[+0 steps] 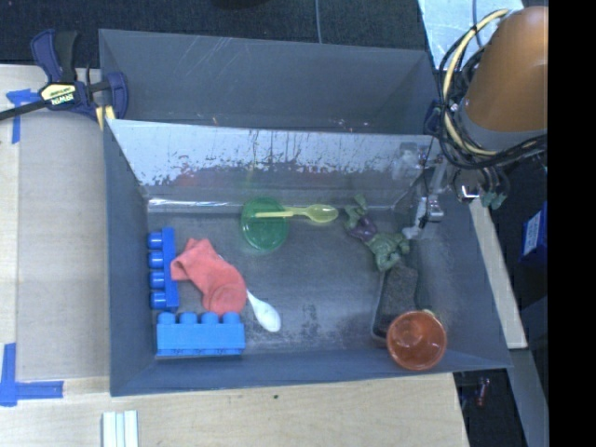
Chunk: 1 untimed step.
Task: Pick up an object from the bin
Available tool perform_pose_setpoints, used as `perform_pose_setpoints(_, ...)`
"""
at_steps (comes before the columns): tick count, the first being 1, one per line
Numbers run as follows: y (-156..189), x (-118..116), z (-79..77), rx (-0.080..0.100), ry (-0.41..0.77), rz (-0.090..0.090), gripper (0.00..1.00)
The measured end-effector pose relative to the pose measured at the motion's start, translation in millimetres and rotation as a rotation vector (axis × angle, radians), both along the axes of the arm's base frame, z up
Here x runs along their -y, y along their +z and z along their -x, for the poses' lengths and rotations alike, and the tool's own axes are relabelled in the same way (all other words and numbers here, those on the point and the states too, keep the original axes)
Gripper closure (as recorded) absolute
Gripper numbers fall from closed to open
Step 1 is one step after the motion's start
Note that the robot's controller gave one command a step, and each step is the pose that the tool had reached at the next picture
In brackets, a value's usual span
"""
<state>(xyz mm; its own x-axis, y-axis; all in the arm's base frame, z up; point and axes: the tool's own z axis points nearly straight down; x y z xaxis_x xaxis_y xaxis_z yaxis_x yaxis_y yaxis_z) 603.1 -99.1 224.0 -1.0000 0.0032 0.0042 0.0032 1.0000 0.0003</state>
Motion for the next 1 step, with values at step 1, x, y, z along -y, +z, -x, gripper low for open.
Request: perform_pose_setpoints(1,5.0,-0.5,-1.6,0.009,0.003,0.001,0.0)
